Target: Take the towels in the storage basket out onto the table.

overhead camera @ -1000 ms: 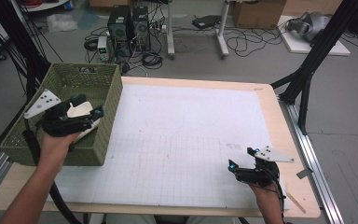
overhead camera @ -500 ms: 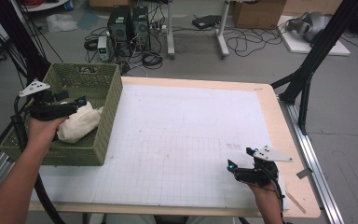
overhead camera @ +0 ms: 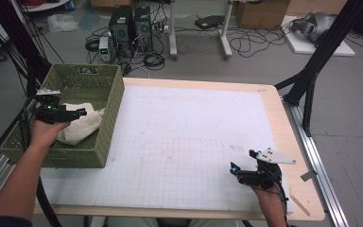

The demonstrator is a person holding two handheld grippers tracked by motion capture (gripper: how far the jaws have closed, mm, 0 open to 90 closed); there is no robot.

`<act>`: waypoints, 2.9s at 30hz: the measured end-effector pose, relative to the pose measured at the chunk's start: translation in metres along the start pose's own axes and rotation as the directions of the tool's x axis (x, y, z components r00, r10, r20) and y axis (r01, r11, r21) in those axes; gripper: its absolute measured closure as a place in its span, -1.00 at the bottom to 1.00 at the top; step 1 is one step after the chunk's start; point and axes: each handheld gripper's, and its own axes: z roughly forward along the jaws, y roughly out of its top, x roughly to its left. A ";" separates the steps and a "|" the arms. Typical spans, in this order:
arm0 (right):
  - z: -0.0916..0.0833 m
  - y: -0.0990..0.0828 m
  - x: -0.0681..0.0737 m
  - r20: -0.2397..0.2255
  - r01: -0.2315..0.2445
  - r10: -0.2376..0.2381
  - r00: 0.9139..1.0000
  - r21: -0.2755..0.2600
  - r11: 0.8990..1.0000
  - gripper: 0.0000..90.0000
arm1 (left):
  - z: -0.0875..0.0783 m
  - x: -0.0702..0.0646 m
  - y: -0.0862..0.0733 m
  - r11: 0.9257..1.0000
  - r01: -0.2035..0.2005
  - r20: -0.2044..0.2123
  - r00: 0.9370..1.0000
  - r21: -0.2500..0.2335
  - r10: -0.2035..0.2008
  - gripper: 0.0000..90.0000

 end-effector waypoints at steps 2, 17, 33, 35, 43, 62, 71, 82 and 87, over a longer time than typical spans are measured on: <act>0.000 0.000 0.000 0.000 -0.001 0.001 1.000 0.002 1.000 -0.76 | 0.006 0.001 -0.001 0.999 0.007 -0.010 1.000 0.050 -0.006 -0.58; -0.002 -0.003 -0.002 0.005 -0.010 0.010 1.000 0.011 1.000 -0.76 | 0.046 0.001 -0.017 0.901 -0.025 -0.085 0.994 0.432 0.069 -0.43; -0.005 -0.003 -0.004 0.014 -0.025 0.025 1.000 -0.011 1.000 -0.76 | 0.027 0.003 -0.007 0.947 0.001 -0.090 0.996 0.321 0.029 0.67; -0.006 -0.002 -0.004 0.015 -0.031 0.031 0.999 -0.015 0.999 -0.76 | 0.020 0.004 -0.004 0.968 0.002 -0.094 0.995 0.252 0.023 0.67; -0.010 -0.002 -0.006 0.016 -0.037 0.038 0.999 -0.029 0.999 -0.76 | -0.012 0.003 0.005 1.000 -0.005 -0.074 0.997 -0.023 0.004 0.68; -0.010 0.000 -0.004 0.011 -0.037 0.038 0.999 -0.036 0.999 -0.76 | -0.070 0.000 0.018 0.907 0.065 0.023 0.998 -0.416 -0.061 0.70; -0.008 0.001 -0.002 0.006 -0.026 0.026 1.000 -0.036 0.999 -0.76 | -0.088 -0.012 0.024 0.858 0.050 0.105 0.994 -0.511 0.005 0.70; -0.008 0.002 -0.001 0.002 -0.020 0.020 1.000 -0.043 0.999 -0.76 | -0.094 -0.046 0.028 0.811 0.039 0.223 0.968 -0.584 0.114 0.70; -0.007 0.003 0.000 -0.001 -0.013 0.013 1.000 -0.041 0.999 -0.76 | -0.095 -0.066 0.030 0.793 0.030 0.267 0.949 -0.609 0.169 0.70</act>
